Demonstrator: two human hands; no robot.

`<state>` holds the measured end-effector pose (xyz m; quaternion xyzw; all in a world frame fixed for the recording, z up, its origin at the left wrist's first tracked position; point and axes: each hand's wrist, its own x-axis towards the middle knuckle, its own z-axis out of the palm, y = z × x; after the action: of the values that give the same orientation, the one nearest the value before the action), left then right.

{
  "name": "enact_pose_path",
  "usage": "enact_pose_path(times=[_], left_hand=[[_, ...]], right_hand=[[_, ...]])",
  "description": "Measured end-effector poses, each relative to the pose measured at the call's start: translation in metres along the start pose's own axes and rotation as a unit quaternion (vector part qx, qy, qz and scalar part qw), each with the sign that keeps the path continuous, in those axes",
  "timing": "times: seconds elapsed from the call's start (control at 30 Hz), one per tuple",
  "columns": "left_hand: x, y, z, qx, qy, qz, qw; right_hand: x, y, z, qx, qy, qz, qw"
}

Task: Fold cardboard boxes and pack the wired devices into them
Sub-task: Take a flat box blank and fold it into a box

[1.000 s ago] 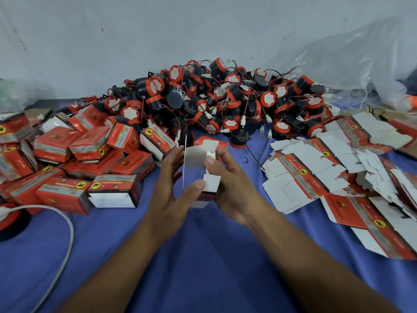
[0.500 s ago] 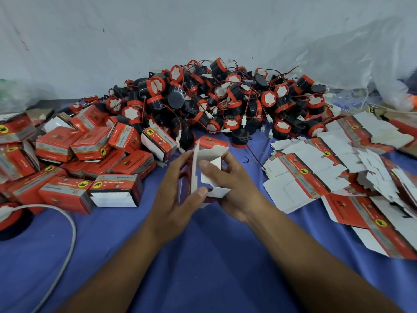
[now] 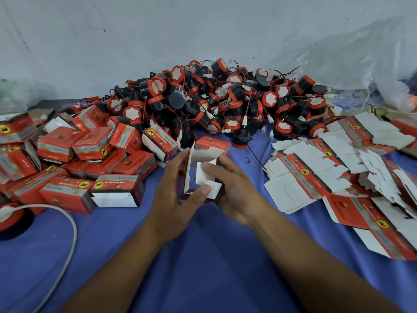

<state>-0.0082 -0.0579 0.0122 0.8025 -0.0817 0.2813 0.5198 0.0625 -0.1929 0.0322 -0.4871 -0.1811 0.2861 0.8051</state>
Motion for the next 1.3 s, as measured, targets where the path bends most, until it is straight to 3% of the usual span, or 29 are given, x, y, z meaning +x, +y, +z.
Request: enact_pose_path(times=[0.17, 0.4, 0.67, 0.8, 0.9, 1.17, 1.3], left_hand=[[0.000, 0.000, -0.002, 0.004, -0.001, 0.002, 1.000], [0.001, -0.003, -0.002, 0.108, -0.041, 0.067, 0.991], [0.003, 0.002, -0.012, 0.078, 0.034, 0.012, 0.996], [0.004, 0.003, -0.012, 0.008, 0.099, -0.021, 0.995], [0.004, 0.004, -0.014, 0.000, 0.104, -0.014, 0.994], [0.003, 0.012, -0.008, 0.071, 0.016, 0.103, 0.992], [0.001, 0.014, -0.004, 0.102, 0.039, 0.120, 0.987]], right_hand=[[0.001, -0.002, 0.000, -0.007, 0.016, 0.032, 0.999], [0.001, -0.011, -0.007, -0.038, -0.017, 0.052, 0.998], [-0.006, -0.032, -0.016, 0.019, -0.113, 0.078, 0.990], [-0.008, -0.025, -0.013, -0.042, -0.157, 0.044, 0.986], [-0.008, -0.024, -0.008, -0.101, -0.137, 0.006, 0.985], [-0.009, -0.027, -0.002, -0.085, -0.098, -0.007, 0.992], [-0.008, -0.027, -0.001, -0.141, -0.073, -0.016, 0.987]])
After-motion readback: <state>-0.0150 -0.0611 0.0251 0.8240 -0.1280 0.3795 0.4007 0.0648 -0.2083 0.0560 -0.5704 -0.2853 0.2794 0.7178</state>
